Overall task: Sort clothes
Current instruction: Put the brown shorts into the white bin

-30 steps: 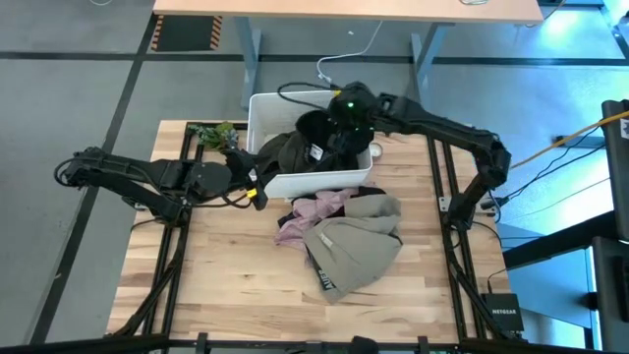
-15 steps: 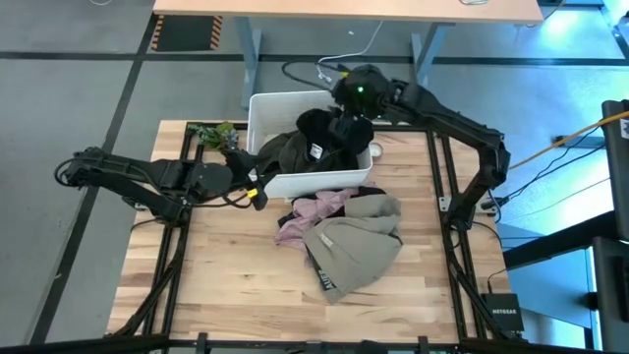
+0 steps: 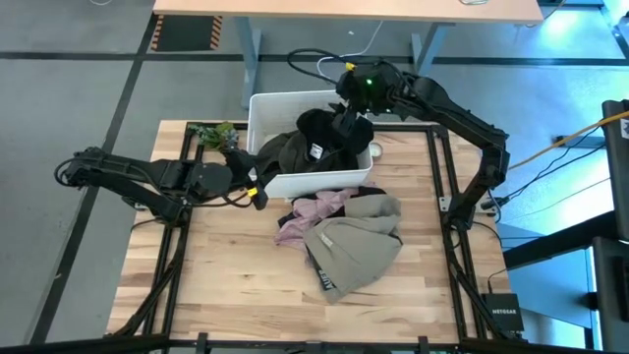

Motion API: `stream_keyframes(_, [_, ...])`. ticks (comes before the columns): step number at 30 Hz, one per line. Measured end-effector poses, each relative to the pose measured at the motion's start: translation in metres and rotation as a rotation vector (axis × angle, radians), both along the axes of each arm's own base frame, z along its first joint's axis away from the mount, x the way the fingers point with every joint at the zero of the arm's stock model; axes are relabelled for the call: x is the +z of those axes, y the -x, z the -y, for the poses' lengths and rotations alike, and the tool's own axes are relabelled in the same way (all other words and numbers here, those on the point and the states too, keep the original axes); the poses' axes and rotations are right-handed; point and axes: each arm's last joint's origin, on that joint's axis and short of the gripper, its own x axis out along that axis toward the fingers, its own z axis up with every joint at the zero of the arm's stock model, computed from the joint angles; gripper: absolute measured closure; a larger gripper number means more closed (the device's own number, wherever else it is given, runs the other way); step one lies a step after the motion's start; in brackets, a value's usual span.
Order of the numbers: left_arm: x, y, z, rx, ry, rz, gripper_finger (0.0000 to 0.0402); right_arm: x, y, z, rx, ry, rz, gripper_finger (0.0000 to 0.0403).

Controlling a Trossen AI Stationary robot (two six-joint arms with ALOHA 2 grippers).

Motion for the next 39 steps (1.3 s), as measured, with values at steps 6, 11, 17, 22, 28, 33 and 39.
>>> stream_keyframes(6, [-0.0001, 0.0000, -0.0005, 0.003, 0.000, 0.000, 0.0192, 0.0002, -0.0002, -0.0002, 0.000, 0.001, 0.002, 0.0198])
stream_keyframes(11, [-0.0001, 0.0000, -0.0005, 0.003, 0.000, -0.001, 0.0192, 0.0007, -0.0005, 0.0001, -0.013, -0.003, 0.014, 0.0198])
stream_keyframes(17, [-0.0001, 0.0000, -0.0005, 0.006, 0.008, 0.005, 0.0192, 0.0036, -0.0024, 0.0009, -0.022, -0.007, 0.060, 0.0198])
stream_keyframes(22, [-0.0002, 0.0001, -0.0005, 0.007, 0.010, 0.006, 0.0192, 0.0046, -0.0037, 0.0001, 0.008, -0.039, 0.090, 0.0189])
stream_keyframes(28, [-0.0002, 0.0001, -0.0005, 0.008, 0.011, 0.007, 0.0192, 0.0045, -0.0038, 0.0002, 0.006, -0.047, 0.096, 0.0140])
stream_keyframes(33, [-0.0002, 0.0001, -0.0005, 0.008, 0.011, 0.006, 0.0192, 0.0041, -0.0035, 0.0001, 0.008, -0.047, 0.089, 0.0119])
stream_keyframes(39, [-0.0002, 0.0001, -0.0005, 0.008, 0.011, 0.006, 0.0192, 0.0039, -0.0037, -0.0004, 0.025, -0.054, 0.089, 0.0119])
